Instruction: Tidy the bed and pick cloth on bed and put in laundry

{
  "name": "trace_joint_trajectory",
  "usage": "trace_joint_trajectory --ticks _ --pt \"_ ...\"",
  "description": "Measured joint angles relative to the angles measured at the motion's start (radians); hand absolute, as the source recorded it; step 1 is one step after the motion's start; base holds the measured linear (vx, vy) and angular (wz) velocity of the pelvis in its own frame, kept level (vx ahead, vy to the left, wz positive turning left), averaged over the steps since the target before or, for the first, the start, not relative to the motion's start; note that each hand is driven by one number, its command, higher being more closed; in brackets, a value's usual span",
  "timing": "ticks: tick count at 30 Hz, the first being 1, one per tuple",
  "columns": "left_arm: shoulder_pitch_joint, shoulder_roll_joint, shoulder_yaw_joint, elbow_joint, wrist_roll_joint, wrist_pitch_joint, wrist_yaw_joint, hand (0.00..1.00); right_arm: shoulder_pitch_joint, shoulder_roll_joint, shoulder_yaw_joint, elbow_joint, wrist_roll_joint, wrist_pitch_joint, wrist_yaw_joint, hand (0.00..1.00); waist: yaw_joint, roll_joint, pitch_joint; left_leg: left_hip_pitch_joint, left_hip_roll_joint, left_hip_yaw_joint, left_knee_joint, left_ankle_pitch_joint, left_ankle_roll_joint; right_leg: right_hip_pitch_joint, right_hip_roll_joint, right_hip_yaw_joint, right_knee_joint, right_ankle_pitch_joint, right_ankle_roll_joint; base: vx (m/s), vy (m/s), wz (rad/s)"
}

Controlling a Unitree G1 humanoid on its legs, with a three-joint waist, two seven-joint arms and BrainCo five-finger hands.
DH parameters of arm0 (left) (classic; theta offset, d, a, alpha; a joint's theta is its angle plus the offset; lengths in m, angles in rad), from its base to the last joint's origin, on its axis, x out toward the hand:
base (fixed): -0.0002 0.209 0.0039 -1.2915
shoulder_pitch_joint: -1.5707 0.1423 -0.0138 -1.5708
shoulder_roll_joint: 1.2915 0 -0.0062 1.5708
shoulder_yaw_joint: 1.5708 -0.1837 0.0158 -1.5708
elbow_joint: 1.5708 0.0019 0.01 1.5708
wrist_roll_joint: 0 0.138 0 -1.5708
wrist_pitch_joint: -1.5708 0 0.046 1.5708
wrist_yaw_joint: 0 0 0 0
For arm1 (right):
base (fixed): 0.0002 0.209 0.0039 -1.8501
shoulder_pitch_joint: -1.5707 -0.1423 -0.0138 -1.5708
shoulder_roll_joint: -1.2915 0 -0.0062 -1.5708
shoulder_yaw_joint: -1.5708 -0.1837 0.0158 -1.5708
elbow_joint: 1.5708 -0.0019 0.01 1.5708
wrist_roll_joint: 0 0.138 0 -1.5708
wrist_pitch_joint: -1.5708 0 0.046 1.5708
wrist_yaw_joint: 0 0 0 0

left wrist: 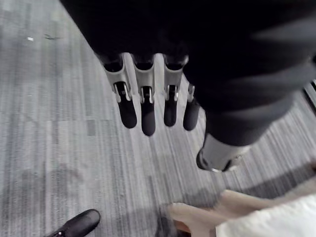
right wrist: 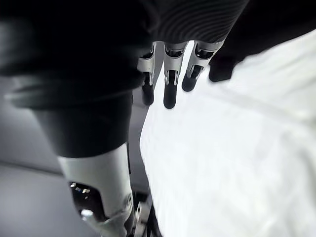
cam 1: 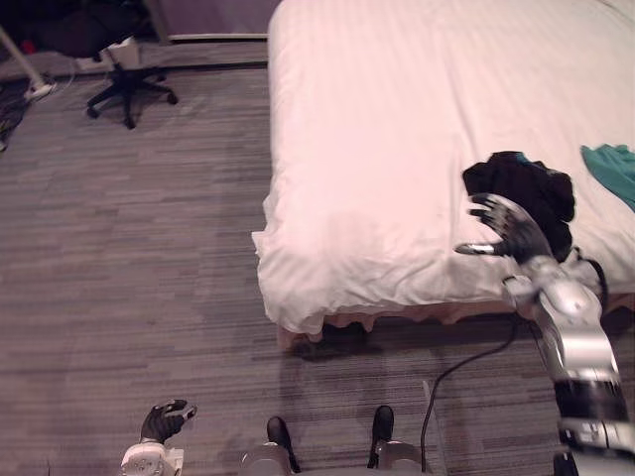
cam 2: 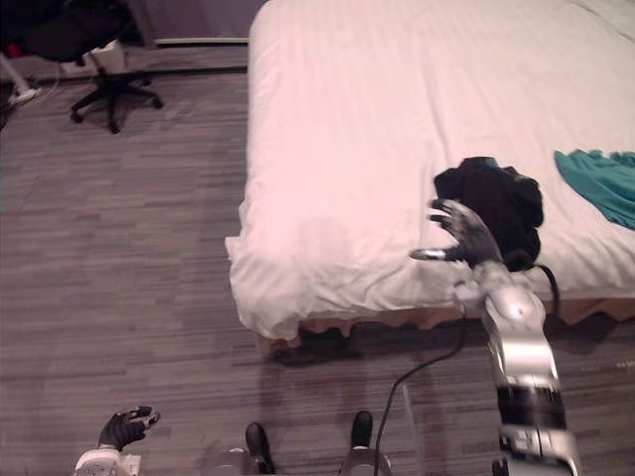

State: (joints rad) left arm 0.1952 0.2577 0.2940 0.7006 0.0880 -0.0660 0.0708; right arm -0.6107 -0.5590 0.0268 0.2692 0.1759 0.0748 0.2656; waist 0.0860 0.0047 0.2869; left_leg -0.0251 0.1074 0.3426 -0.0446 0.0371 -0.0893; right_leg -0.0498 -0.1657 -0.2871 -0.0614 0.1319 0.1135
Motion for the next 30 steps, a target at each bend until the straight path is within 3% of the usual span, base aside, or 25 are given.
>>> trace_joint_trajectory --ticks 4,5,10,15,17,19,22,25,28,30 --pt "-0.085 -0.025 0.0 -0.026 -0.127 -0.035 0.017 0.0 -0.271 0.012 0.099 0.111 0.067 -0.007 -0.01 1.0 0.046 0.029 0.138 -0.11 -0.009 -0.052 -0.001 0.05 0.008 -0.102 -0.015 -0.038 0.043 0.008 -0.009 -0.13 0.013 0.35" --pt "-0.106 -0.033 -0.011 -0.042 -0.176 -0.051 0.024 0.0 -0.322 0.019 0.138 0.149 0.08 -0.004 -0.017 1.0 0.073 0.036 0.161 -0.151 -0.011 -0.056 -0.004 0.066 0.018 -0.141 -0.017 -0.042 0.044 0.022 -0.005 -0.06 0.016 0.17" --pt "-0.181 -0.047 -0.171 -0.104 -0.294 -0.099 0.033 0.0 -0.421 0.072 0.211 0.277 0.131 0.019 -0.049 1.0 0.118 0.076 0.192 -0.259 -0.034 -0.085 -0.006 0.096 0.041 -0.227 -0.036 -0.068 0.031 0.052 0.0 0.02 0.033 0.23" --pt "-0.285 -0.085 -0.375 -0.159 -0.388 -0.148 0.007 0.0 -0.503 0.089 0.256 0.421 0.219 0.034 -0.051 1.0 0.151 0.163 0.227 -0.363 -0.07 -0.111 -0.005 0.112 0.064 -0.308 -0.069 -0.087 0.02 0.077 0.018 0.02 0.059 0.2" --pt "-0.304 -0.093 -0.431 -0.163 -0.404 -0.153 -0.006 0.0 -0.475 0.09 0.263 0.564 0.219 0.059 -0.049 1.0 0.178 0.179 0.225 -0.388 -0.076 -0.114 -0.004 0.115 0.067 -0.333 -0.077 -0.09 0.02 0.079 0.021 0.02 0.047 0.1" --pt "-0.302 -0.096 -0.456 -0.159 -0.404 -0.154 -0.016 0.0 -0.43 0.095 0.267 0.691 0.218 0.076 -0.031 1.0 0.187 0.179 0.225 -0.394 -0.081 -0.12 -0.004 0.115 0.067 -0.334 -0.081 -0.097 0.019 0.079 0.021 0.04 0.03 0.13" --pt "-0.299 -0.096 -0.471 -0.16 -0.404 -0.154 -0.035 0.0 -0.348 0.094 0.241 0.826 0.214 0.068 0.047 1.0 0.176 0.18 0.224 -0.385 -0.092 -0.133 -0.003 0.115 0.067 -0.321 -0.093 -0.102 0.022 0.076 0.024 0.05 0.04 0.11" --pt "-0.29 -0.094 -0.466 -0.16 -0.404 -0.154 -0.037 0.0 -0.226 0.083 0.184 0.928 0.164 0.05 0.13 1.0 0.134 0.18 0.224 -0.336 -0.104 -0.135 -0.005 0.11 0.067 -0.273 -0.109 -0.105 0.026 0.066 0.029 0.05 0.051 0.0" --pt "-0.256 -0.092 -0.449 -0.172 -0.425 -0.154 -0.038 0.0 -0.123 0.085 0.159 0.895 0.138 0.01 0.189 1.0 0.077 0.18 0.224 -0.267 -0.107 -0.125 -0.016 0.09 0.07 -0.233 -0.116 -0.089 0.05 0.037 0.018 0.03 0.041 -0.22" --pt "-0.233 -0.086 -0.436 -0.179 -0.448 -0.152 -0.037 0.0 -0.038 0.084 0.164 0.697 0.14 -0.017 0.216 1.0 0.044 0.179 0.224 -0.224 -0.102 -0.1 -0.045 0.085 0.062 -0.223 -0.111 -0.073 0.057 0.029 0.015 0.04 0.008 -0.39"
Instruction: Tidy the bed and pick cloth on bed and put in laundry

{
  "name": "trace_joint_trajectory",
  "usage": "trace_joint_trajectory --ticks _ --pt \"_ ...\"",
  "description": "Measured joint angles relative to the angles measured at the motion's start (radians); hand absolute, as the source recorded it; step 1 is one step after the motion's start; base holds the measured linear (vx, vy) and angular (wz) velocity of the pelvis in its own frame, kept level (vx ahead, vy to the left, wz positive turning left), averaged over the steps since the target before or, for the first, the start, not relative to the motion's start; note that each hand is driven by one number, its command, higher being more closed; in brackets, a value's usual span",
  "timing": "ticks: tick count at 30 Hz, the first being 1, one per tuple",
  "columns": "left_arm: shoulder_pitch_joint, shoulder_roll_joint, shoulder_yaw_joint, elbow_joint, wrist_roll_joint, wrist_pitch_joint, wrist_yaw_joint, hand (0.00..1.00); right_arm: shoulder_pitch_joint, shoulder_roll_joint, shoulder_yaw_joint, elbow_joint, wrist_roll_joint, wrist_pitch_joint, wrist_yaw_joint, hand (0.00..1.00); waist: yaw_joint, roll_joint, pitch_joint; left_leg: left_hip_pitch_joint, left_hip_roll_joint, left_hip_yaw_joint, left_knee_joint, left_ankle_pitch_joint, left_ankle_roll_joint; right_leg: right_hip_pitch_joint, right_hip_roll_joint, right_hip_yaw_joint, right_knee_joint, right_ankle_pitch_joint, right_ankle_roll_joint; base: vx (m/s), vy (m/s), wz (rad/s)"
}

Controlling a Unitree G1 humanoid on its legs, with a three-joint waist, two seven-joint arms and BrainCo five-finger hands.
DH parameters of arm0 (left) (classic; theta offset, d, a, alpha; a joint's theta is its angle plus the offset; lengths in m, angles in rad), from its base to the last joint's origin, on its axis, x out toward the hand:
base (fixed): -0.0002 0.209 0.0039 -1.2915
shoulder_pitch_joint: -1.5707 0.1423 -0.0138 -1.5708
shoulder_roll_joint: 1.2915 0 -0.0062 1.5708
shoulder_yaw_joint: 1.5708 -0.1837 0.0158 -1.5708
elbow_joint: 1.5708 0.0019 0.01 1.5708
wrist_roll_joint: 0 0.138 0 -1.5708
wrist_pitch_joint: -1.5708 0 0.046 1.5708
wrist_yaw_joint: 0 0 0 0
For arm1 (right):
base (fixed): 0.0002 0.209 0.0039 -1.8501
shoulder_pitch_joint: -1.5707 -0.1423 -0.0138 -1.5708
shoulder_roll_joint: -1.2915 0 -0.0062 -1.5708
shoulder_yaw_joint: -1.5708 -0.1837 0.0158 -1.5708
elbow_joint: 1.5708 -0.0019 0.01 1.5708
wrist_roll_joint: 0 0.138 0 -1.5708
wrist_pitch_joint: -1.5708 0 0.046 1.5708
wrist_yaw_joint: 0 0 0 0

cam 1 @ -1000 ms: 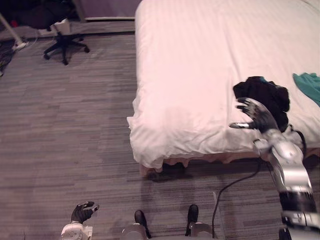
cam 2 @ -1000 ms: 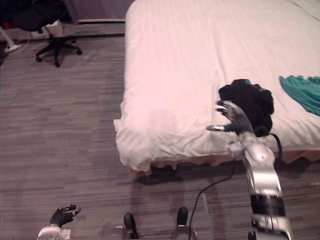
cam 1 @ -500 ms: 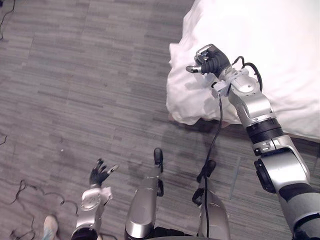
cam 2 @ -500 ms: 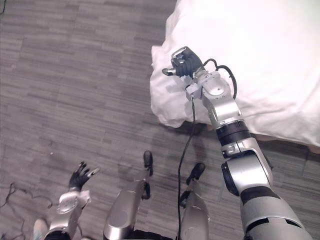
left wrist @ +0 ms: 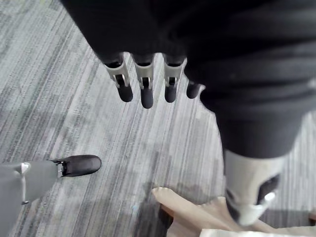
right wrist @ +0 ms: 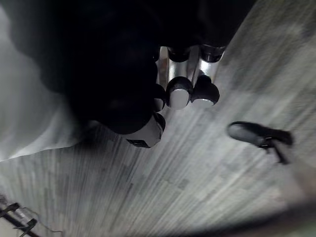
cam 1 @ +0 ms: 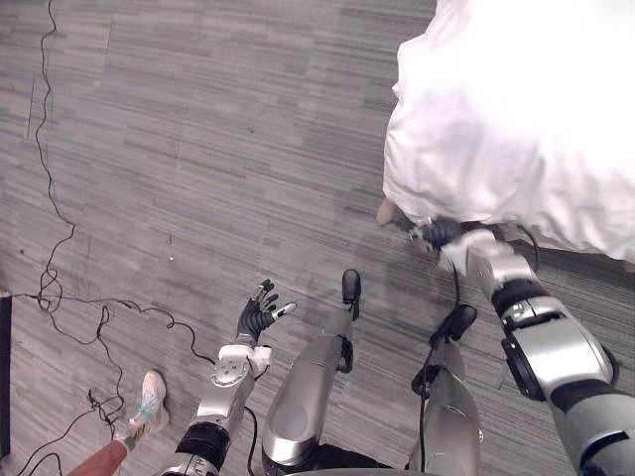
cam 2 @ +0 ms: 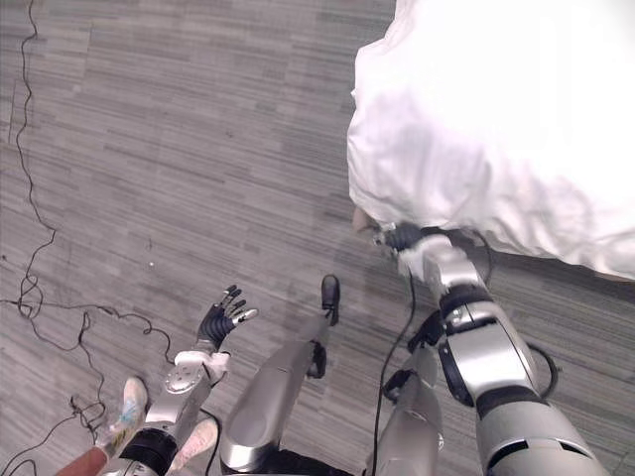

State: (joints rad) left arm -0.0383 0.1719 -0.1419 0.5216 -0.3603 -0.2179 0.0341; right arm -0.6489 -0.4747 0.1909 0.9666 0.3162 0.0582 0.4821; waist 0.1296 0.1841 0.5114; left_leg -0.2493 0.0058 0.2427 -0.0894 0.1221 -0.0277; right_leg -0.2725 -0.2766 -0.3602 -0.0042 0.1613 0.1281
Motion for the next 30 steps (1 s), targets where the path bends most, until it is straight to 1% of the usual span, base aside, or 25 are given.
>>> trace_joint_trajectory --ticks 2,3,4,5,6,7,8,9,10,12,13,15,17,18,20,21,22,23,24,26,27,29,30 --pt "0.015 0.009 0.008 0.0 -0.016 0.003 0.002 0.0 0.066 0.006 0.02 -0.236 0.013 -0.011 0.008 1.0 -0.031 -0.002 0.001 0.02 0.009 0.013 -0.013 0.004 -0.006 0.007 0.011 0.012 -0.004 0.0 0.0 0.06 -0.031 -0.3" --pt "0.021 0.017 0.011 0.001 -0.018 0.008 0.004 0.0 0.114 0.024 0.035 -0.399 0.042 -0.011 0.015 1.0 -0.043 -0.01 0.005 0.043 0.019 0.025 -0.014 0.002 -0.009 0.028 0.022 0.017 -0.014 0.001 -0.001 0.09 -0.057 -0.26" --pt "0.026 0.021 0.014 0.0 -0.019 0.01 0.005 0.0 0.132 0.039 0.048 -0.461 0.048 -0.011 0.02 1.0 -0.047 -0.016 0.005 0.054 0.025 0.029 -0.014 0.0 -0.012 0.039 0.028 0.022 -0.019 0.002 -0.002 0.12 -0.087 -0.35" --pt "0.031 0.032 0.02 0.0 -0.02 0.012 0.007 0.0 0.159 0.072 0.073 -0.569 0.059 -0.011 0.032 1.0 -0.051 -0.036 0.007 0.082 0.039 0.044 -0.013 -0.002 -0.016 0.061 0.043 0.032 -0.024 0.002 -0.002 0.11 -0.098 -0.44" --pt "0.037 0.05 0.026 0.0 -0.02 0.014 0.01 0.0 0.174 0.112 0.111 -0.658 0.083 -0.017 0.058 1.0 -0.052 -0.067 -0.001 0.1 0.053 0.059 -0.013 -0.002 -0.026 0.066 0.058 0.045 -0.023 0.001 -0.003 0.12 -0.104 -0.44" --pt "0.036 0.062 0.026 0.0 -0.02 0.016 0.013 0.0 0.178 0.142 0.126 -0.71 0.096 -0.024 0.07 1.0 -0.057 -0.085 -0.006 0.108 0.062 0.063 -0.013 -0.004 -0.032 0.07 0.067 0.048 -0.021 0.002 -0.003 0.1 -0.083 -0.29" --pt "0.033 0.068 0.025 -0.001 -0.02 0.018 0.019 0.0 0.176 0.161 0.127 -0.743 0.11 -0.033 0.077 1.0 -0.065 -0.096 -0.004 0.116 0.072 0.063 -0.013 -0.002 -0.035 0.08 0.073 0.046 -0.02 0.001 -0.004 0.12 -0.099 -0.06" --pt "0.024 0.068 0.023 -0.001 -0.019 0.026 0.028 0.0 0.149 0.186 0.101 -0.772 0.159 -0.07 0.089 1.0 -0.071 -0.117 -0.012 0.129 0.082 0.064 -0.013 -0.002 -0.04 0.092 0.087 0.046 -0.017 -0.003 -0.01 0.1 -0.076 0.01" --pt "0.02 0.067 0.02 -0.001 -0.019 0.029 0.029 0.0 0.133 0.19 0.074 -0.771 0.164 -0.076 0.087 1.0 -0.07 -0.12 -0.013 0.131 0.085 0.064 -0.013 -0.001 -0.04 0.095 0.089 0.047 -0.016 -0.004 -0.012 0.1 -0.077 0.01" --pt "0.006 0.067 0.014 -0.001 -0.018 0.031 0.03 0.0 0.021 0.186 -0.046 -0.745 0.168 -0.11 0.045 1.0 -0.069 -0.12 -0.013 0.124 0.086 0.068 -0.013 0.001 -0.043 0.08 0.091 0.049 -0.002 -0.007 -0.016 0.03 -0.029 -0.05" --pt "0.001 0.067 0.014 -0.001 -0.018 0.033 0.03 0.0 -0.016 0.179 -0.073 -0.731 0.171 -0.116 0.03 1.0 -0.069 -0.119 -0.014 0.116 0.085 0.07 -0.011 0.001 -0.043 0.067 0.089 0.051 0.004 -0.008 -0.017 0.0 -0.013 -0.05" --pt "-0.026 0.069 0.005 0.0 -0.018 0.038 0.029 0.0 -0.147 0.125 -0.134 -0.66 0.214 -0.13 -0.016 1.0 -0.067 -0.114 -0.014 0.07 0.082 0.068 0.003 0.001 -0.043 0.023 0.084 0.057 0.018 -0.007 -0.018 -0.01 -0.003 0.04" --pt "-0.067 0.069 -0.023 0.002 -0.017 0.039 0.021 0.0 -0.291 0.012 -0.147 -0.522 0.266 -0.129 -0.102 1.0 -0.05 -0.096 -0.012 0.008 0.077 0.061 0.012 0.009 -0.034 -0.039 0.078 0.062 0.031 0.002 -0.02 -0.03 -0.004 0.1" --pt "-0.081 0.067 -0.043 0.002 -0.017 0.039 0.019 0.0 -0.318 -0.023 -0.148 -0.479 0.281 -0.13 -0.128 1.0 -0.042 -0.084 -0.011 -0.012 0.075 0.06 0.025 0.008 -0.033 -0.061 0.073 0.063 0.043 0.001 -0.02 -0.01 0.002 0.07" --pt "-0.114 0.041 -0.098 0.003 -0.016 0.037 0.002 0.0 -0.353 -0.123 -0.147 -0.325 0.328 -0.132 -0.198 1.0 -0.01 -0.027 -0.012 -0.07 0.067 0.057 0.078 -0.005 -0.021 -0.119 0.052 0.074 0.096 -0.012 -0.017 0.01 0.013 0.08" --pt "-0.117 0.035 -0.106 0.002 -0.016 0.035 0.002 0.0 -0.352 -0.136 -0.147 -0.298 0.343 -0.138 -0.207 1.0 -0.007 -0.012 -0.013 -0.082 0.065 0.057 0.093 -0.011 -0.018 -0.133 0.045 0.077 0.114 -0.019 -0.014 0.0 0.0 0.0" --pt "-0.117 0.031 -0.119 0.004 -0.016 0.034 0.002 0.0 -0.351 -0.141 -0.147 -0.283 0.375 -0.168 -0.209 1.0 -0.006 0.007 -0.012 -0.105 0.064 0.064 0.131 -0.03 -0.012 -0.164 0.034 0.094 0.155 -0.032 -0.014 0.03 0.002 -0.13" --pt "-0.12 0.029 -0.125 0.013 -0.016 0.036 0.002 0.0 -0.353 -0.141 -0.145 -0.288 0.4 -0.186 -0.207 1.0 -0.006 0.018 -0.012 -0.123 0.066 0.078 0.179 -0.055 -0.009 -0.19 0.025 0.112 0.193 -0.045 -0.011 0.04 -0.004 -0.2" --pt "-0.123 0.028 -0.129 0.017 -0.016 0.036 0.002 0.0 -0.35 -0.141 -0.146 -0.283 0.407 -0.188 -0.207 1.0 -0.008 0.021 -0.015 -0.131 0.067 0.08 0.205 -0.069 -0.008 -0.196 0.021 0.122 0.208 -0.053 -0.008 0.03 -0.014 -0.31" --pt "-0.136 0.028 -0.131 0.026 -0.016 0.037 0.001 0.0 -0.278 -0.141 -0.165 -0.277 0.442 -0.191 -0.208 1.0 -0.018 0.023 -0.016 -0.143 0.088 0.102 0.331 -0.146 -0.002 -0.2 0.018 0.153 0.272 -0.087 -0.006 0.01 -0.004 -0.31" --pt "-0.138 0.028 -0.131 0.026 -0.016 0.037 -0.001 0.0 -0.256 -0.139 -0.179 -0.279 0.442 -0.191 -0.208 1.0 -0.022 0.023 -0.016 -0.146 0.094 0.103 0.36 -0.164 -0.004 -0.2 0.017 0.157 0.285 -0.095 -0.006 -0.02 0.028 -0.29" --pt "-0.137 0.029 -0.122 0.029 -0.013 0.039 -0.002 0.0 -0.114 -0.105 -0.272 -0.314 0.454 -0.189 -0.214 1.0 -0.059 0.021 -0.015 -0.158 0.126 0.127 0.471 -0.239 -0.005 -0.2 0.02 0.178 0.321 -0.119 -0.001 -0.03 0.063 -0.34" --pt "-0.134 0.029 -0.112 0.029 -0.008 0.04 -0.002 0.0 -0.034 -0.085 -0.307 -0.317 0.472 -0.183 -0.219 1.0 -0.074 0.017 -0.014 -0.158 0.14 0.134 0.496 -0.259 -0.009 -0.196 0.026 0.187 0.323 -0.122 0.0 -0.02 0.046 -0.34"
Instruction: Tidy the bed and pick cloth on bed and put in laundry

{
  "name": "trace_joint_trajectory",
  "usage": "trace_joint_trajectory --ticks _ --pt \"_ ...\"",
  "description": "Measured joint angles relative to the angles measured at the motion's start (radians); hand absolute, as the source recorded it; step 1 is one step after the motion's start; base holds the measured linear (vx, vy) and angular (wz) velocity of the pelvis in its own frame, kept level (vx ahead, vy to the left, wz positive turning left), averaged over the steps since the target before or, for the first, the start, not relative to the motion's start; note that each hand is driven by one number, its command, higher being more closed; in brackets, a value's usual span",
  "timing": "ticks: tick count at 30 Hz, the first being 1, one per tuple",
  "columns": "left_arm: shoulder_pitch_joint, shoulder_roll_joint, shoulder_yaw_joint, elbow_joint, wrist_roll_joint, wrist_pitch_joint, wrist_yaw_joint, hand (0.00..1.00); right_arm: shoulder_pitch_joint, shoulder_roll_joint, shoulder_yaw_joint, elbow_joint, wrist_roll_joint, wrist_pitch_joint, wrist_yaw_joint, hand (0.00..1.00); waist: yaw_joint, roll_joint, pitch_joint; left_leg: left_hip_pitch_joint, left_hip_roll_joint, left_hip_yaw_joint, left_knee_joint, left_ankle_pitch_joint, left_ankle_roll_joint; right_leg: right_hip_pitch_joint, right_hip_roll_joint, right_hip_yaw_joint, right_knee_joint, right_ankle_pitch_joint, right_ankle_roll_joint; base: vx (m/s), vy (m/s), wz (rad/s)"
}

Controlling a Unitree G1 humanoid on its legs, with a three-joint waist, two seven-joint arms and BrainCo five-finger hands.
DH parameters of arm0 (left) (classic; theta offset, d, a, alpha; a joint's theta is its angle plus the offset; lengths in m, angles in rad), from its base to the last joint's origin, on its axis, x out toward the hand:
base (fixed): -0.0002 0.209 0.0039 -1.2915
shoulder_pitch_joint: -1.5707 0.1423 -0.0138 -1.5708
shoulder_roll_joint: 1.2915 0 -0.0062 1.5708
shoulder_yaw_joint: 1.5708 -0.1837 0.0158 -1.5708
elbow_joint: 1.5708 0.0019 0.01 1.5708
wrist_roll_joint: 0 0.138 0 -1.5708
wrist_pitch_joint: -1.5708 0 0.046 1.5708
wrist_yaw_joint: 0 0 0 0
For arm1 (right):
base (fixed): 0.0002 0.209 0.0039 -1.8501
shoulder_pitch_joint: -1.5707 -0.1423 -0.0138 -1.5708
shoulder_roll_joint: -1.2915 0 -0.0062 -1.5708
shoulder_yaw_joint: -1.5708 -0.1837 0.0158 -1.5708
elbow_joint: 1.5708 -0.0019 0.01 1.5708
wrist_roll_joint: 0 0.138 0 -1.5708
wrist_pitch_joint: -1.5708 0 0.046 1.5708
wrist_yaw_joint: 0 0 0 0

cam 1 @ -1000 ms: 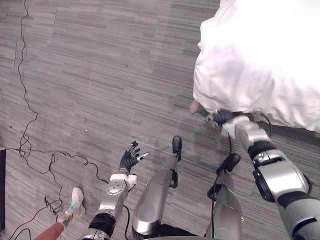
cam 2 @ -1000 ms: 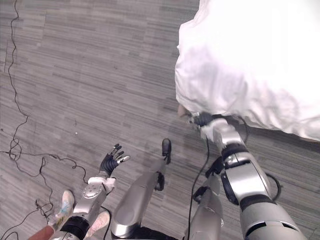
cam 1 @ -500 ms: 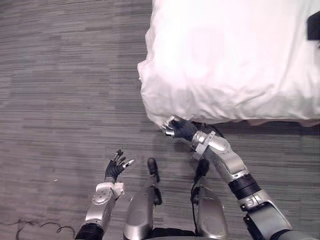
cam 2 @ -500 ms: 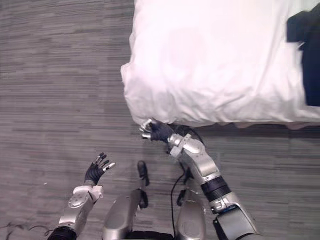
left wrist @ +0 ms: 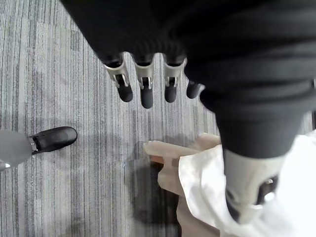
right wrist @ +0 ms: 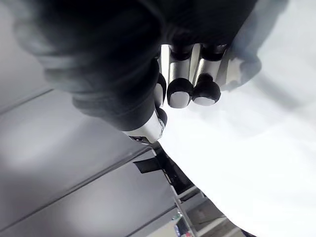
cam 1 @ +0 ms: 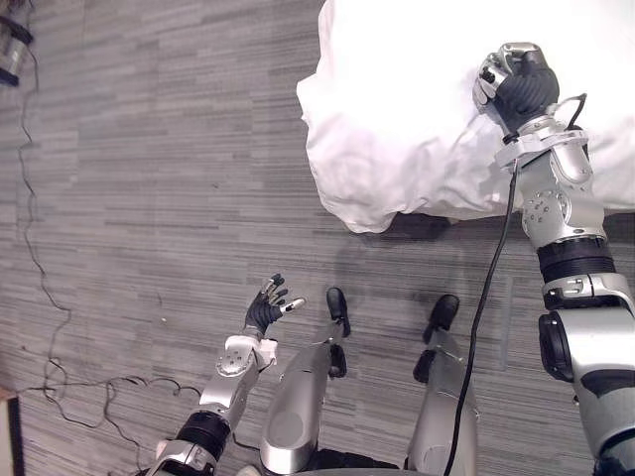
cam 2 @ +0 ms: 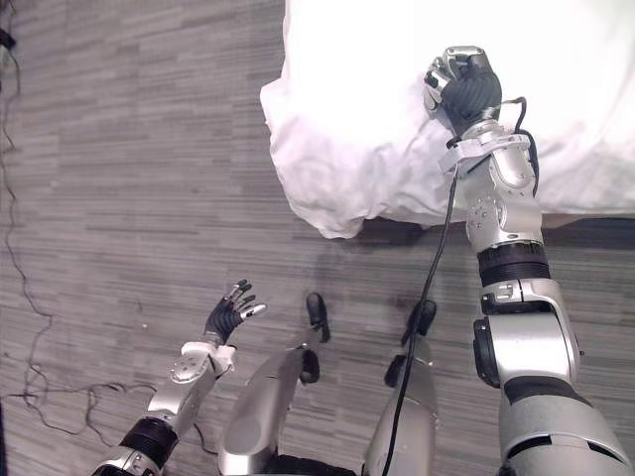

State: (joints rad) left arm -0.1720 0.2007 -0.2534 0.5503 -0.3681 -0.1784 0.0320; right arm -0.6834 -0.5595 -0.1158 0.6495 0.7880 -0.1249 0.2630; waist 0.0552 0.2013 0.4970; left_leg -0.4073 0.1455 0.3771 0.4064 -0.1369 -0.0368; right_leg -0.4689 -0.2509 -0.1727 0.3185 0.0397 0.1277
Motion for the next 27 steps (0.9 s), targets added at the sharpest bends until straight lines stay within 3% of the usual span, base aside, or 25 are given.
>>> trace_joint_trajectory --ticks 2,3,4,6,9,10,11,13,14,15,16,17,18,19,20,21,22,23,24,26,27 --pt "0.006 0.0 0.03 -0.001 0.015 0.001 0.0 0.0 0.19 0.056 -0.068 0.002 0.023 0.004 -0.012 1.0 -0.014 -0.01 0.005 0.01 0.029 0.032 0.033 -0.035 -0.006 0.009 0.023 0.028 -0.014 -0.004 -0.001 0.01 0.029 -0.62" --pt "0.011 0.001 0.063 -0.006 0.022 0.003 0.002 0.0 0.338 0.122 -0.112 0.001 0.053 0.003 -0.02 0.0 -0.034 -0.026 0.016 0.033 0.046 0.061 0.041 -0.052 -0.012 0.023 0.039 0.048 -0.035 0.0 -0.006 0.05 0.036 -0.79" --pt "0.02 0.002 0.077 -0.008 0.03 0.005 0.002 0.0 0.402 0.155 -0.128 0.001 0.066 0.003 -0.023 0.0 -0.051 -0.037 0.023 0.047 0.055 0.075 0.042 -0.061 -0.013 0.035 0.047 0.053 -0.046 0.004 -0.009 0.09 0.023 -0.86" --pt "0.04 0.014 0.111 -0.009 0.105 0.027 0.0 0.0 0.645 0.289 -0.205 -0.019 0.12 -0.007 -0.029 0.0 -0.119 -0.086 0.044 0.123 0.103 0.134 0.063 -0.1 -0.039 0.088 0.09 0.084 -0.084 0.013 -0.017 0.11 0.006 -0.92" --pt "0.048 0.015 0.12 -0.008 0.183 0.039 -0.018 0.0 0.839 0.392 -0.271 -0.08 0.126 -0.041 -0.03 0.0 -0.17 -0.142 0.041 0.237 0.145 0.221 0.047 -0.131 -0.065 0.136 0.132 0.117 -0.102 0.019 -0.045 0.16 -0.002 -1.09" --pt "0.051 0.009 0.129 -0.002 0.203 0.04 -0.021 0.0 0.885 0.417 -0.285 -0.093 0.12 -0.052 -0.021 0.0 -0.18 -0.168 0.038 0.318 0.156 0.3 0.008 -0.125 -0.073 0.153 0.126 0.051 -0.1 0.004 -0.103 0.24 -0.016 -2.05" --pt "0.062 -0.012 0.16 0.023 0.222 0.039 -0.024 0.0 0.901 0.433 -0.294 -0.084 0.105 -0.049 0.006 0.0 -0.182 -0.19 0.024 0.406 0.171 0.416 -0.028 -0.114 -0.097 0.149 0.101 -0.102 -0.053 -0.03 -0.168 0.21 -0.012 -2.21" --pt "0.074 -0.017 0.191 0.092 0.239 0.039 -0.029 0.0 0.895 0.448 -0.293 -0.061 0.041 -0.042 0.051 0.0 -0.185 -0.207 0.004 0.504 0.176 0.54 -0.054 -0.117 -0.117 0.154 0.077 -0.252 -0.008 -0.035 -0.186 0.25 -0.026 -2.27" --pt "0.075 -0.018 0.192 0.13 0.254 0.041 -0.034 0.0 0.881 0.452 -0.287 -0.039 0.005 -0.04 0.067 0.0 -0.187 -0.206 -0.001 0.539 0.177 0.569 -0.062 -0.115 -0.121 0.144 0.081 -0.274 0.012 -0.032 -0.185 0.44 -0.141 -2.57" --pt "0.074 -0.017 0.185 0.198 0.286 0.067 -0.039 0.0 0.859 0.455 -0.262 -0.001 -0.072 -0.023 0.082 0.0 -0.206 -0.198 -0.016 0.595 0.174 0.594 -0.073 -0.1 -0.135 0.117 0.102 -0.293 0.077 -0.084 -0.226 0.42 -0.186 -2.15" --pt "0.075 -0.028 0.176 0.24 0.313 0.083 -0.041 0.0 0.855 0.471 -0.26 0.002 -0.114 -0.019 0.081 0.0 -0.215 -0.188 -0.024 0.634 0.179 0.589 -0.047 -0.086 -0.144 0.11 0.118 -0.261 0.139 -0.137 -0.234 0.35 -0.172 -1.69" --pt "0.076 -0.033 0.176 0.259 0.326 0.09 -0.044 0.0 0.855 0.482 -0.258 0.001 -0.123 -0.019 0.08 0.0 -0.218 -0.188 -0.029 0.652 0.187 0.573 -0.016 -0.073 -0.138 0.113 0.127 -0.244 0.17 -0.161 -0.238 0.29 -0.146 -1.1" --pt "0.081 -0.044 0.177 0.279 0.337 0.101 -0.052 0.0 0.861 0.493 -0.24 0.001 -0.124 -0.019 0.073 0.0 -0.218 -0.191 -0.041 0.662 0.206 0.536 0.058 -0.039 -0.109 0.124 0.136 -0.236 0.206 -0.198 -0.247 0.31 -0.211 -1.1" --pt "0.103 -0.058 0.189 0.29 0.343 0.105 -0.059 0.0 0.869 0.503 -0.217 0.001 -0.136 -0.018 0.065 0.0 -0.208 -0.188 -0.072 0.646 0.238 0.466 0.172 0.015 -0.029 0.142 0.162 -0.224 0.208 -0.233 -0.263 0.5 -0.3 -1.62" --pt "0.142 -0.083 0.222 0.283 0.346 0.105 -0.061 0.0 0.876 0.522 -0.182 -0.009 -0.165 -0.022 0.052 0.0 -0.186 -0.163 -0.099 0.558 0.281 0.271 0.366 0.09 0.073 0.193 0.228 -0.164 0.158 -0.24 -0.27 0.52 -0.205 -2.26" --pt "0.173 -0.116 0.253 0.275 0.344 0.102 -0.057 0.0 0.878 0.525 -0.137 -0.009 -0.205 -0.028 0.048 0.0 -0.151 -0.152 -0.127 0.419 0.221 0.025 0.554 -0.004 0.028 0.229 0.291 -0.059 0.112 -0.255 -0.292 0.36 -0.077 -2.21" --pt "0.181 -0.125 0.263 0.277 0.341 0.098 -0.055 0.0 0.874 0.528 -0.118 -0.001 -0.228 -0.028 0.047 0.0 -0.13 -0.148 -0.133 0.366 0.184 -0.045 0.609 -0.05 0.004 0.249 0.304 -0.022 0.1 -0.259 -0.297 0.38 0.076 -2.44" --pt "0.2 -0.136 0.269 0.282 0.333 0.096 -0.054 0.0 0.875 0.516 -0.11 0.032 -0.29 -0.037 0.049 0.0 -0.098 -0.158 -0.15 0.272 0.1 -0.157 0.624 -0.121 -0.031 0.299 0.31 0.046 0.078 -0.248 -0.274 0.42 0.095 -1.91" --pt "0.216 -0.133 0.279 0.279 0.323 0.082 -0.053 0.0 0.876 0.519 -0.106 0.075 -0.33 -0.037 0.049 0.0 -0.093 -0.182 -0.163 0.229 0.07 -0.169 0.513 -0.14 -0.022 0.357 0.308 0.096 0.046 -0.25 -0.26 0.51 0.108 -1.66" --pt "0.224 -0.136 0.29 0.271 0.323 0.043 -0.051 0.0 0.9 0.518 -0.102 0.076 -0.365 -0.03 0.045 0.0 -0.088 -0.203 -0.176 0.203 0.065 -0.136 0.284 -0.148 -0.019 0.456 0.301 0.157 -0.012 -0.261 -0.22 0.47 0.102 -1.06" --pt "0.234 -0.152 0.306 0.258 0.311 0.013 -0.051 0.0 0.915 0.516 -0.1 0.068 -0.401 -0.034 0.048 0.0 -0.083 -0.199 -0.194 0.182 0.054 -0.139 0.106 -0.123 -0.054 0.506 0.293 0.206 -0.041 -0.274 -0.199 0.47 0.147 -1.0"
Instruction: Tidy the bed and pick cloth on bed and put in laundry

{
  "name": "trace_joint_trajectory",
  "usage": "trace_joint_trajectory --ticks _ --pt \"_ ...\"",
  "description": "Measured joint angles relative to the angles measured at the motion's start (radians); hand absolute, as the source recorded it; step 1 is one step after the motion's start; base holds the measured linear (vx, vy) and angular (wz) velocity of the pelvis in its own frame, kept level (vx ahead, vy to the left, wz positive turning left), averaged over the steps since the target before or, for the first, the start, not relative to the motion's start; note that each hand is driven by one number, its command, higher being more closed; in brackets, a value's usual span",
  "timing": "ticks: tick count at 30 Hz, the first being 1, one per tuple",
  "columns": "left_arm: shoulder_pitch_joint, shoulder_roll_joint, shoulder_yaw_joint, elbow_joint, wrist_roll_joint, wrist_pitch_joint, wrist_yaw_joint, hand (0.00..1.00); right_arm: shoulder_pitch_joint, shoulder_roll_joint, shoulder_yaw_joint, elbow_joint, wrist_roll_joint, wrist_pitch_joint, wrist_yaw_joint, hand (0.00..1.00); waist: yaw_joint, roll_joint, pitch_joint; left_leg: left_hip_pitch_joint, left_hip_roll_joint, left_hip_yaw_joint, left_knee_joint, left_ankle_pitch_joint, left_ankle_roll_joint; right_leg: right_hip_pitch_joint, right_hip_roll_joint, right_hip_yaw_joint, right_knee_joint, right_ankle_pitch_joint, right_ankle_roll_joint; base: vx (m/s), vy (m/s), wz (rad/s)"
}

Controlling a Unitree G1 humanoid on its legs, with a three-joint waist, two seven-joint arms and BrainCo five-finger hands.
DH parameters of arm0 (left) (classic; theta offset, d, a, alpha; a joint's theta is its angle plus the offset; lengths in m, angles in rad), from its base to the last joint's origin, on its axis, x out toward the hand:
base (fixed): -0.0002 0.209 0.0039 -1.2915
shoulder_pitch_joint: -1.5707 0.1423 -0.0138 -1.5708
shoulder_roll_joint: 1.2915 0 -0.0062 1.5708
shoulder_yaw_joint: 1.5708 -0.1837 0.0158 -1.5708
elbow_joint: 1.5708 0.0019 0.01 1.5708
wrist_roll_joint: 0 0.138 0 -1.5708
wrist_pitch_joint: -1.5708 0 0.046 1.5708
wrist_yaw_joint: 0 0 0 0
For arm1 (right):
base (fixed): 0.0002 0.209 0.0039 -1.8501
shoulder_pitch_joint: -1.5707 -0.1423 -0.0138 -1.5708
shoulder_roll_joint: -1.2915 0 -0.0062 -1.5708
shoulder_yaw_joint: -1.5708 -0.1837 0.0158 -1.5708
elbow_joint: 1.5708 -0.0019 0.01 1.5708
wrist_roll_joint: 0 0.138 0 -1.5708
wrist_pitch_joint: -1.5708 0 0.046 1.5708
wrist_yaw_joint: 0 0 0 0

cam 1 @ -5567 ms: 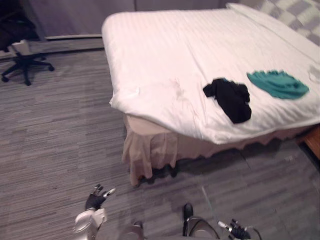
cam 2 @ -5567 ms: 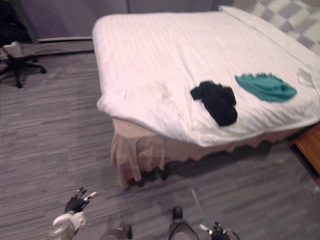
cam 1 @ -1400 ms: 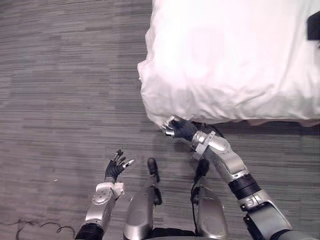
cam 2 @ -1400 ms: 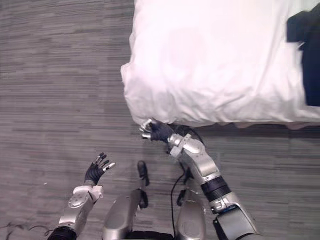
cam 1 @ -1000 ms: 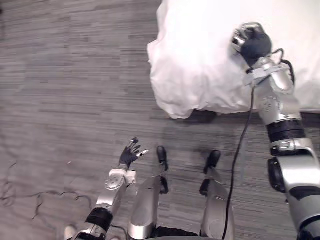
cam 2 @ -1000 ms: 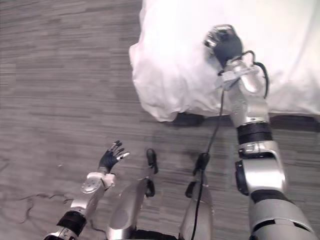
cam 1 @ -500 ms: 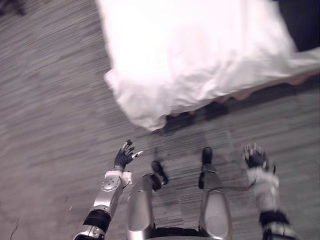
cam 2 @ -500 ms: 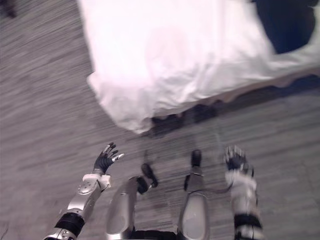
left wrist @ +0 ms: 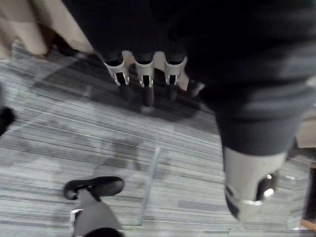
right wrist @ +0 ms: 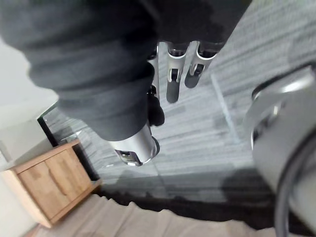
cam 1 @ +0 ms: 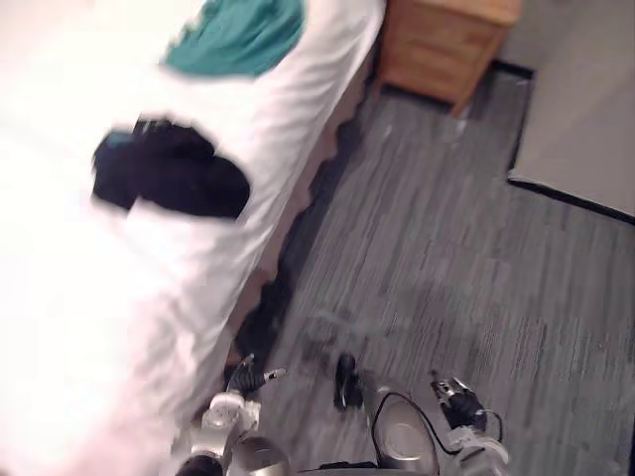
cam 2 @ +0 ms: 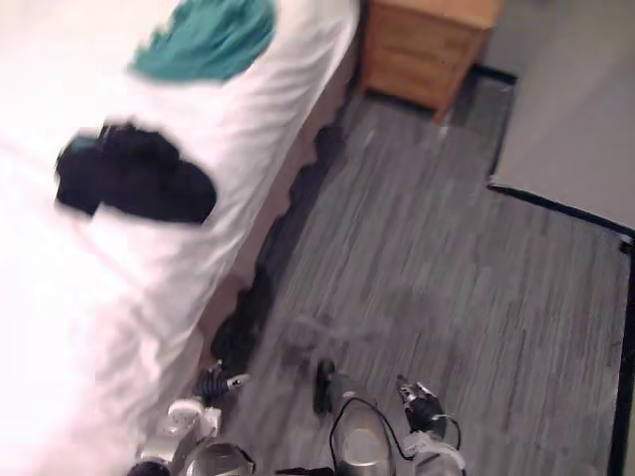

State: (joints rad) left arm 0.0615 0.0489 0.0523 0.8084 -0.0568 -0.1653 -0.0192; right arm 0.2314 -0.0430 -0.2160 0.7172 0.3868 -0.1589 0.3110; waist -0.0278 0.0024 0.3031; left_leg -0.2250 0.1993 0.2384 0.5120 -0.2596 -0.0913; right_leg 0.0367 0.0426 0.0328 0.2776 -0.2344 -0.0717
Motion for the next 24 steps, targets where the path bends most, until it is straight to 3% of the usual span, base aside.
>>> trace_joint_trajectory --ticks 1,3,4,5,6,7,8,9,10,12,14,15,16,17,19,20,22,23,24 --pt "0.001 -0.005 -0.001 0.0 -0.008 -0.008 -0.001 0.0 0.0 -0.002 0.005 0.005 -0.005 -0.001 0.001 0.0 0.001 0.0 -0.008 -0.007 -0.012 -0.004 -0.074 0.023 -0.015 0.017 -0.007 0.014 -0.011 -0.004 0.006 0.47 0.198 -0.86" --pt "0.002 -0.017 -0.024 0.002 -0.026 -0.044 -0.004 0.0 -0.009 -0.018 0.036 0.04 -0.029 -0.001 0.001 0.0 0.001 0.025 -0.027 -0.061 -0.047 -0.061 -0.308 0.143 -0.059 0.109 -0.015 0.059 -0.081 -0.037 0.023 0.48 0.258 -0.49" --pt "0.004 -0.018 -0.025 0.004 -0.026 -0.047 -0.004 0.0 -0.012 -0.02 0.038 0.054 -0.031 0.001 0.001 0.0 0.002 0.032 -0.031 -0.077 -0.05 -0.067 -0.321 0.157 -0.06 0.119 -0.014 0.062 -0.086 -0.053 0.023 0.47 0.311 -0.28" --pt "0.01 -0.012 -0.029 0.006 -0.034 -0.05 -0.004 0.0 -0.016 -0.023 0.038 0.071 -0.031 0.001 0.001 0.0 0.011 0.025 -0.033 -0.09 -0.058 -0.087 -0.292 0.237 -0.037 0.151 -0.024 0.075 -0.082 -0.099 0.016 0.47 0.351 -0.22" --pt "0.026 0.008 -0.028 0.0 -0.049 -0.051 -0.005 0.0 -0.017 -0.014 0.043 0.098 -0.032 0.002 0.0 0.0 0.024 -0.009 -0.058 -0.093 -0.105 -0.082 -0.241 0.28 -0.013 0.169 -0.062 0.087 -0.064 -0.138 0.011 0.62 0.372 -0.22" --pt "0.025 0.023 -0.03 0.001 -0.057 -0.05 -0.006 0.0 -0.019 -0.004 0.042 0.124 -0.033 0.0 -0.002 0.0 0.023 -0.047 -0.075 -0.091 -0.137 -0.082 -0.227 0.26 0.019 0.154 -0.084 0.084 0.009 -0.156 0.029 0.68 0.314 0.04" --pt "0.011 0.039 -0.025 0.017 -0.063 -0.043 -0.009 0.0 -0.043 0.002 0.041 0.146 -0.032 0.004 -0.011 0.0 0.017 -0.062 -0.082 -0.08 -0.163 -0.088 -0.219 0.228 0.055 0.055 -0.105 0.043 0.233 -0.123 0.125 0.59 0.208 0.23" --pt "0.006 0.05 -0.031 0.032 -0.063 -0.041 -0.019 0.0 -0.055 0.004 0.041 0.158 -0.031 0.01 -0.02 0.0 0.012 -0.063 -0.081 -0.055 -0.171 -0.092 -0.224 0.207 0.065 -0.016 -0.116 0.017 0.38 -0.059 0.222 0.68 0.256 0.22" --pt "0.006 0.065 -0.045 0.054 -0.061 -0.028 -0.036 0.0 -0.068 0.006 0.041 0.169 -0.031 0.018 -0.029 0.0 0.011 -0.075 -0.075 0.028 -0.188 -0.086 -0.256 0.184 0.077 -0.107 -0.145 -0.008 0.599 -0.028 0.244 0.55 0.212 0.07" --pt "0.011 0.069 -0.057 0.075 -0.05 -0.019 -0.047 0.0 -0.069 -0.005 0.041 0.167 -0.031 0.021 -0.035 0.0 0.01 -0.07 -0.07 0.116 -0.19 -0.076 -0.276 0.162 0.084 -0.147 -0.156 -0.051 0.631 -0.082 0.208 0.49 0.145 -0.02" --pt "0.004 0.069 -0.069 0.084 -0.045 -0.015 -0.051 0.0 -0.086 -0.017 0.042 0.165 -0.028 0.019 -0.039 0.0 0.01 -0.036 -0.049 0.238 -0.155 -0.071 -0.325 0.136 0.086 -0.192 -0.145 -0.168 0.458 -0.125 0.163 0.53 0.055 -0.11" --pt "-0.001 0.07 -0.07 0.084 -0.045 -0.014 -0.051 0.0 -0.096 -0.02 0.043 0.165 -0.028 0.018 -0.04 0.0 0.008 -0.025 -0.042 0.266 -0.14 -0.07 -0.344 0.136 0.086 -0.215 -0.141 -0.211 0.366 -0.122 0.157 0.51 -0.012 -0.06" --pt "-0.012 0.07 -0.07 0.084 -0.043 -0.014 -0.049 0.0 -0.102 -0.025 0.043 0.162 -0.031 0.005 -0.045 0.0 0.006 -0.008 -0.033 0.306 -0.111 -0.07 -0.366 0.123 0.07 -0.251 -0.129 -0.246 0.158 -0.056 0.138 0.41 -0.036 0.04" --pt "-0.023 0.071 -0.068 0.083 -0.041 -0.014 -0.049 0.0 -0.102 -0.027 0.042 0.161 -0.031 -0.005 -0.049 0.0 0.002 -0.005 -0.031 0.325 -0.096 -0.071 -0.371 0.096 0.059 -0.268 -0.129 -0.244 0.007 0.03 0.147 0.44 -0.076 0.07" --pt "-0.034 0.083 -0.05 0.085 -0.031 -0.013 -0.048 0.0 -0.104 -0.017 0.041 0.16 -0.034 -0.01 -0.058 0.0 0.006 -0.031 -0.029 0.352 -0.091 -0.062 -0.36 0.045 0.029 -0.341 -0.164 -0.179 -0.131 0.136 0.187 0.42 -0.13 -0.04" --pt "-0.031 0.085 -0.026 0.085 -0.025 -0.004 -0.048 0.0 -0.094 -0.004 0.032 0.132 -0.035 -0.009 -0.061 0.0 0.005 -0.045 -0.022 0.383 -0.084 -0.058 -0.334 0.0 0.002 -0.37 -0.185 -0.122 -0.146 0.166 0.205 0.49 -0.248 0.03" --pt "-0.01 0.073 0.014 0.083 -0.023 0.005 -0.048 0.0 -0.059 0.001 0.032 0.084 -0.034 -0.009 -0.067 0.0 0.0 -0.043 -0.025 0.451 -0.044 -0.077 -0.278 -0.098 -0.041 -0.339 -0.207 -0.109 -0.121 0.211 0.204 0.55 -0.341 0.22" --pt "0.007 0.05 0.044 0.082 -0.022 0.005 -0.047 0.0 -0.053 -0.017 0.033 0.063 -0.034 -0.005 -0.073 0.0 -0.002 0.003 -0.049 0.484 0.031 -0.086 -0.259 -0.16 -0.05 -0.357 -0.162 -0.149 -0.002 0.261 0.2 0.78 -0.497 0.43" --pt "0.027 0.035 0.049 0.073 -0.02 0.002 -0.049 0.0 -0.047 -0.028 0.034 0.04 -0.035 0.01 -0.079 0.0 -0.007 0.031 -0.086 0.491 0.062 -0.115 -0.269 -0.187 0.075 -0.4 -0.141 -0.197 0.113 0.245 0.176 0.67 -0.414 0.39"
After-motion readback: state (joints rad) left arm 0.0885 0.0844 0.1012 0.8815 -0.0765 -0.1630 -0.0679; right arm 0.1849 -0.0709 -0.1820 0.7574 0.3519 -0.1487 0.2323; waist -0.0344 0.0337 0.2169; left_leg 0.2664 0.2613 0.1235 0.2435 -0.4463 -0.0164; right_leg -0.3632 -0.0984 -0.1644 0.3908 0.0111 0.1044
